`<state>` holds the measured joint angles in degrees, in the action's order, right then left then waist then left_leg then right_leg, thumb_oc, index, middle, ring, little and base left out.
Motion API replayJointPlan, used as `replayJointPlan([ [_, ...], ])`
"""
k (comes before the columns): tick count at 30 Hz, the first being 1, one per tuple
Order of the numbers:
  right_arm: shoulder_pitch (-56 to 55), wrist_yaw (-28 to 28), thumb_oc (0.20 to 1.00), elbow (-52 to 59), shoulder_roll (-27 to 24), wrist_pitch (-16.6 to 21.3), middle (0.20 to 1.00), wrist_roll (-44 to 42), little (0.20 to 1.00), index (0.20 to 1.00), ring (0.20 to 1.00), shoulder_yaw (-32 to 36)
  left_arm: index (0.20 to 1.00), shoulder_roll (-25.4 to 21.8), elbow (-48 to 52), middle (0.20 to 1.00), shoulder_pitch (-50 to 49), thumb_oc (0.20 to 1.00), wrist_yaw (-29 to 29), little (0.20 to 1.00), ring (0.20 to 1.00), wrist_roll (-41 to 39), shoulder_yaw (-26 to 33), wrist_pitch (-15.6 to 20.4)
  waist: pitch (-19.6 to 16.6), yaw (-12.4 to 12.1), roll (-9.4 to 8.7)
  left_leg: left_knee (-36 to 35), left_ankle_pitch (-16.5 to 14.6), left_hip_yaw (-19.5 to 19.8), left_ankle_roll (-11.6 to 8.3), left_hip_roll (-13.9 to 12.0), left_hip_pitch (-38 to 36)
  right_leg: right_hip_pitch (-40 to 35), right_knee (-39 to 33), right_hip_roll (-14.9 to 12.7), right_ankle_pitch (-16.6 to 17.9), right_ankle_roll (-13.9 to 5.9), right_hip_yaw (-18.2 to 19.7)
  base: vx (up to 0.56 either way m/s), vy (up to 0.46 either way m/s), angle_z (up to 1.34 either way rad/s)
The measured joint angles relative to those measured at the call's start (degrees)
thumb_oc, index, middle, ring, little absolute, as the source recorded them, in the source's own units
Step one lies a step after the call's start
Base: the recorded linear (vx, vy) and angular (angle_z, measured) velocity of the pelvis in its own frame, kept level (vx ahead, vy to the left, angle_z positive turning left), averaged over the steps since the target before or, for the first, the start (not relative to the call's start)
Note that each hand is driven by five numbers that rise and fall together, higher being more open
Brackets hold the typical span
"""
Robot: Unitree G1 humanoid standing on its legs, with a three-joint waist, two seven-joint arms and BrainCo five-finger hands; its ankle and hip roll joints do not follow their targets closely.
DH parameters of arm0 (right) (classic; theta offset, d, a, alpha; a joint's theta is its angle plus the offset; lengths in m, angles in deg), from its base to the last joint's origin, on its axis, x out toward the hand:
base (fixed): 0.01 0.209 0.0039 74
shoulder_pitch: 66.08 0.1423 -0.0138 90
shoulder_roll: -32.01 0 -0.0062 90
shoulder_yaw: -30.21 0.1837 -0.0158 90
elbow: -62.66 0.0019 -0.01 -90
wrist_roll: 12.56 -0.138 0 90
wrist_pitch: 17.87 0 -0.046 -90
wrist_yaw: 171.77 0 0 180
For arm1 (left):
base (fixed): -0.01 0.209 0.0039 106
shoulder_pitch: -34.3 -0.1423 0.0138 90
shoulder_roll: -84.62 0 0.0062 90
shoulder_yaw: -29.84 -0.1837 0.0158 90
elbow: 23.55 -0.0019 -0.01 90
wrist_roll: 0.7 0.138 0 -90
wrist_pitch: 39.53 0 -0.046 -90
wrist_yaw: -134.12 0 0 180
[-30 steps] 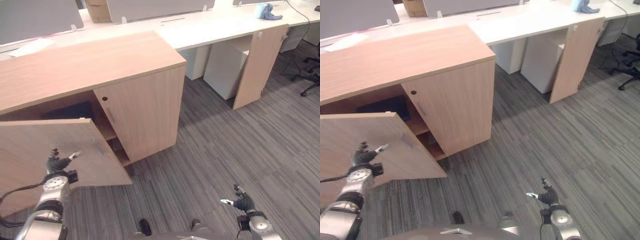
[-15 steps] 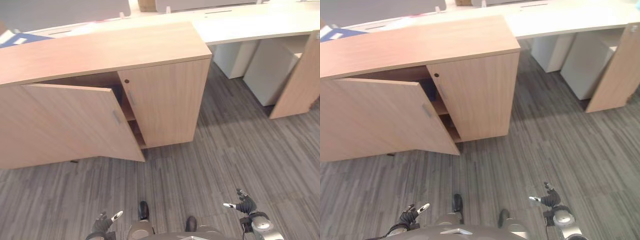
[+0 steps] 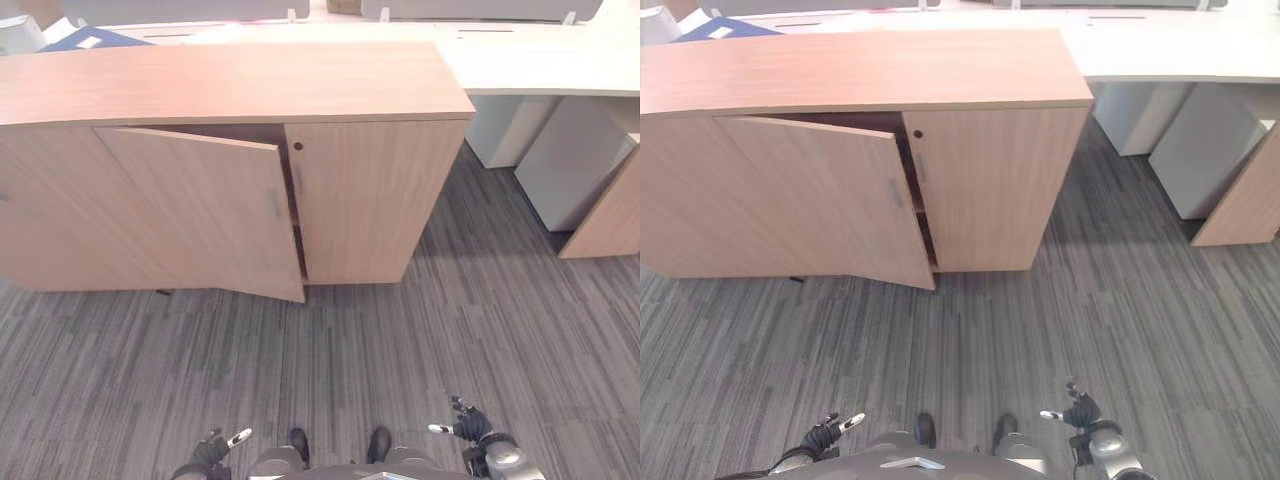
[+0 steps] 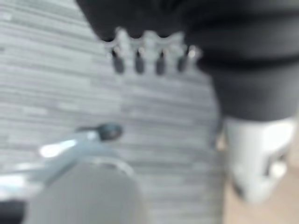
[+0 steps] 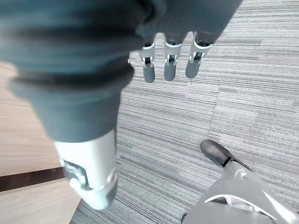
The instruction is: Put the empty folder in the office cabinet
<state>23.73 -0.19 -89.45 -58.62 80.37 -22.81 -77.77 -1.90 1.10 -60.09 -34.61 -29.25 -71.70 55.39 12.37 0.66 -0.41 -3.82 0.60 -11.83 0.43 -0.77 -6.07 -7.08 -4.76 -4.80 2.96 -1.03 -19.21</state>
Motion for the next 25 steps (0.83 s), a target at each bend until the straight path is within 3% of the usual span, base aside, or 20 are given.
replayJointPlan([
  [7,-0.44,-2.49,1.000,-4.92,5.09,-1.10,1.000,-1.44,1.000,1.000,1.000,-0.07,1.000,-0.28,-3.83,1.000,-0.48,1.000,-1.11,1.000,1.000,-2.71,2.65,-2.35,-4.97,-1.24,-1.66,-0.90,0.33,1.37,1.12,1.46,-0.74,-0.26,-0.30,-0.84,0.14,-1.55,1.24,0.05,0.008,0.08],
  [25,0.15,-2.71,1.000,-5.45,6.80,-3.60,1.000,-2.29,1.000,1.000,1.000,-0.27,1.000,1.90,-4.19,1.000,-0.41,1.000,-2.36,1.000,1.000,-7.17,2.66,-3.68,-5.68,-1.42,-4.14,-1.13,-0.09,1.84,0.85,1.07,-1.36,-1.37,-0.34,-0.51,-1.04,-1.81,1.41,0.02,0.004,0.02],
])
